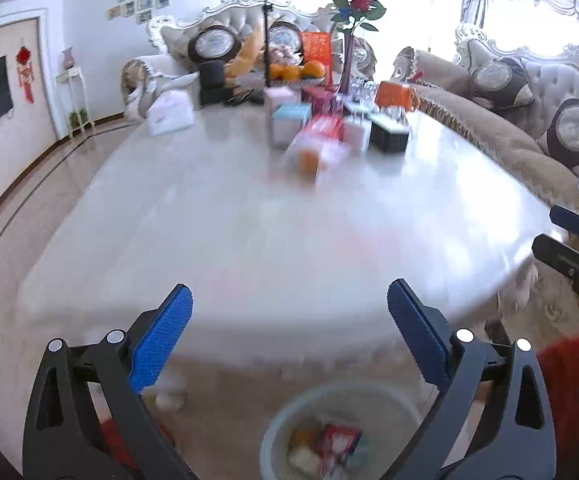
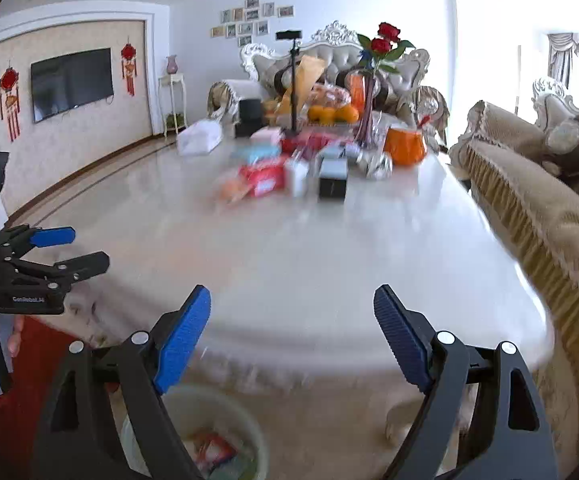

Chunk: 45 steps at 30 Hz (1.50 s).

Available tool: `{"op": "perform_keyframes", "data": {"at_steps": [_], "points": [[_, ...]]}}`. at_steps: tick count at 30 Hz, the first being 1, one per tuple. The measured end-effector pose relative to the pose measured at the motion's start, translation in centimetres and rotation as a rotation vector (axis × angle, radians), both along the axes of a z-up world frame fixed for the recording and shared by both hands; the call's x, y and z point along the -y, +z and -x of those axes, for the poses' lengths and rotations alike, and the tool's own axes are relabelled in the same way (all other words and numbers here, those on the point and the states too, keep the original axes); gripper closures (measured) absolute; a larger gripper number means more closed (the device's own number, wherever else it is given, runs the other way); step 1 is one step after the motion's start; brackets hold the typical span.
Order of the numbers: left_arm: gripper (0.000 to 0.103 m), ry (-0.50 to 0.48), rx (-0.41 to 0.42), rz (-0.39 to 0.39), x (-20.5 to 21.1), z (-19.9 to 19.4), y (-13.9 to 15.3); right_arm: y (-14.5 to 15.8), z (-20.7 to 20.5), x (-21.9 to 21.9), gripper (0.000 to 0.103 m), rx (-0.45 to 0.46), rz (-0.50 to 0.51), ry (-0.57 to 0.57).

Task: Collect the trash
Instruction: 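Grasp the wrapped orange bun with the left tool while the right tool grasps the silver box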

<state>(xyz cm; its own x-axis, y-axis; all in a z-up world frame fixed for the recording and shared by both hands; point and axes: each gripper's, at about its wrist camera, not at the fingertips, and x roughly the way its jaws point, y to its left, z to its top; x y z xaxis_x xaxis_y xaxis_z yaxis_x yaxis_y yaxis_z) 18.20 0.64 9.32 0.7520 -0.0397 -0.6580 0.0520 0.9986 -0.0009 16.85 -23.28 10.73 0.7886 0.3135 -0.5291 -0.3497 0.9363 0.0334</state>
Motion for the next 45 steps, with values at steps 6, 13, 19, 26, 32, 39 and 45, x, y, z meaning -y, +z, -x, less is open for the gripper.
{"op": "perform_keyframes", "data": {"at_steps": [6,13,19,26,32,39,45], "points": [[0.008,-0.018,-0.026,-0.001,1.4,-10.0,0.6,1.1,-10.5,0.1,0.023,-0.059,-0.032,-0.065],[0.008,-0.049,-0.119,-0.113,4.0,-17.6,-1.2,-0.7,-18.5,-1.8,0.023,-0.164,0.061,-0.044],[0.008,-0.038,-0.179,-0.142,3.5,-20.5,-2.9,-2.4,-22.4,-3.2,0.023,-0.198,0.143,-0.015],[0.008,-0.053,-0.202,-0.131,3.2,-22.0,-3.6,-3.7,-25.1,-4.2,0.024,-0.23,0.184,-0.018],[0.046,-0.103,-0.258,-0.057,2.8,-23.0,-3.5,-4.5,-26.7,-4.1,0.065,-0.318,0.124,-0.014],[0.061,-0.1,-0.222,-0.015,1.7,-21.0,-3.2,-4.4,-23.3,-1.7,0.065,-0.335,0.001,-0.04],[0.061,-0.088,-0.187,0.099,0.0,-17.5,-2.1,-3.3,-18.2,0.7,0.065,-0.313,-0.175,-0.034]]}}
